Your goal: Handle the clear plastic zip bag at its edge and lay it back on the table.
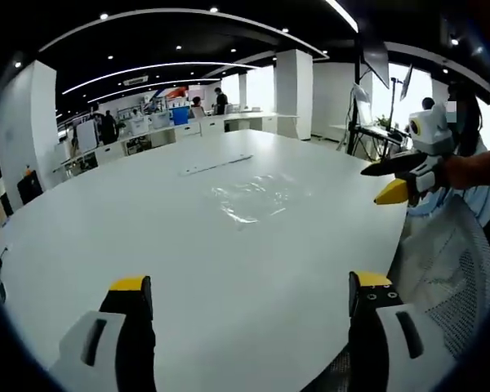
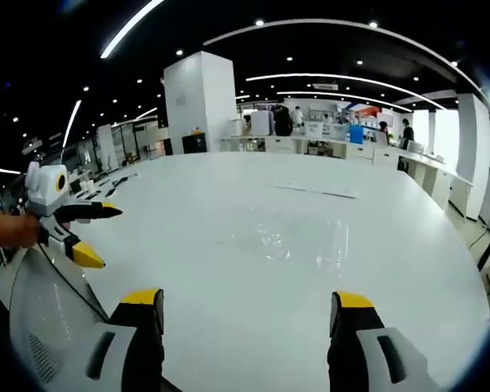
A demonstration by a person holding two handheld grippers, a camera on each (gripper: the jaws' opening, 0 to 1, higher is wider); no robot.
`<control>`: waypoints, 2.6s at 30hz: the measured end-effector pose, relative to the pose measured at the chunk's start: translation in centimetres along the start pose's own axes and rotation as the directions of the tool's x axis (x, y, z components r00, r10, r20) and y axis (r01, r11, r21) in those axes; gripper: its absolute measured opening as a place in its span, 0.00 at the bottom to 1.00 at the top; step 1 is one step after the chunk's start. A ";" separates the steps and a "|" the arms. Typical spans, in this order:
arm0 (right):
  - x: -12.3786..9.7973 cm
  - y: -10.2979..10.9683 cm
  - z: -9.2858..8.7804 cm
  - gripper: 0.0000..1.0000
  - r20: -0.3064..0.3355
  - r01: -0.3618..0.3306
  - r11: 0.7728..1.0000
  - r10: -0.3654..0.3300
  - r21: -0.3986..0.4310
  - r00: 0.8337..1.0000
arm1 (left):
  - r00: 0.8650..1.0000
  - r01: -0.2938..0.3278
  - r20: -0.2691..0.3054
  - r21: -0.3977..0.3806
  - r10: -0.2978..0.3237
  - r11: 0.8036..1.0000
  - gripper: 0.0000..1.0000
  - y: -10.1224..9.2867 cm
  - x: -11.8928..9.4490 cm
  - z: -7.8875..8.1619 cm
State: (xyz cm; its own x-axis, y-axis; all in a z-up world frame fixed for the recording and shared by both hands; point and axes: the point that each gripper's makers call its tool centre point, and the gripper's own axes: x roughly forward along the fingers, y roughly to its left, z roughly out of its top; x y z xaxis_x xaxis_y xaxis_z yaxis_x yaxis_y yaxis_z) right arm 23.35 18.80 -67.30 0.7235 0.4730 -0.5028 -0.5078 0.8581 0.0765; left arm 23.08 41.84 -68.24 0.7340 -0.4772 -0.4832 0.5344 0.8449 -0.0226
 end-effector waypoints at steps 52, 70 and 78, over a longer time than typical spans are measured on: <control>0.7 0.1 -1.0 0.84 -0.031 -0.026 1.000 0.026 -0.003 0.999 | 1.000 -0.001 -0.022 0.000 0.001 1.000 0.99 -0.3 0.1 -0.5; 2.0 -0.2 -0.6 0.84 -0.055 -0.048 0.998 0.046 -0.039 0.997 | 0.999 0.017 -0.038 0.013 -0.016 1.000 0.99 -0.5 0.3 -0.9; 3.5 -0.3 0.1 0.82 -0.061 -0.068 0.994 0.063 -0.086 0.996 | 0.999 0.027 -0.039 0.016 -0.026 1.000 0.98 -0.8 0.2 -0.8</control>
State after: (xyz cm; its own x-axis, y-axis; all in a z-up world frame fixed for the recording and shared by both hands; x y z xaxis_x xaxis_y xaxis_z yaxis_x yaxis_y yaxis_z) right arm 26.08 20.19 -68.99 0.6606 0.5130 -0.5482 -0.5942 0.8035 0.0360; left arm 22.49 41.23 -69.04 0.7027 -0.4893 -0.5166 0.5607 0.8278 -0.0215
